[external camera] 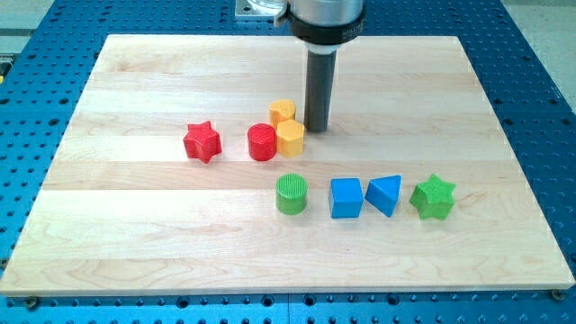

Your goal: Group up the yellow blocks and the red blocks

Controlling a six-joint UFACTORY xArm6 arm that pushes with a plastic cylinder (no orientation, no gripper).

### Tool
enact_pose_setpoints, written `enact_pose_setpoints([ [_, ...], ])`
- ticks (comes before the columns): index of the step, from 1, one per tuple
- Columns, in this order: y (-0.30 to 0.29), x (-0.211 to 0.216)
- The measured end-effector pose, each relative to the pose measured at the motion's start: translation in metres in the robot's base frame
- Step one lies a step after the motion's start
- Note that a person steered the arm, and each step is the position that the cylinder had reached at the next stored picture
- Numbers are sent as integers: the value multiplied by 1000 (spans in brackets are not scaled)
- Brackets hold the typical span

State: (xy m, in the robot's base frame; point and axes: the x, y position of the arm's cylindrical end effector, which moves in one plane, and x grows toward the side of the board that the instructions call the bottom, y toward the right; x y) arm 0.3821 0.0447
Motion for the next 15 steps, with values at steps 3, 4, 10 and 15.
enact_pose_setpoints([
  [3, -68, 6],
  [4, -131, -29],
  [10, -162, 57],
  [15, -135, 216],
])
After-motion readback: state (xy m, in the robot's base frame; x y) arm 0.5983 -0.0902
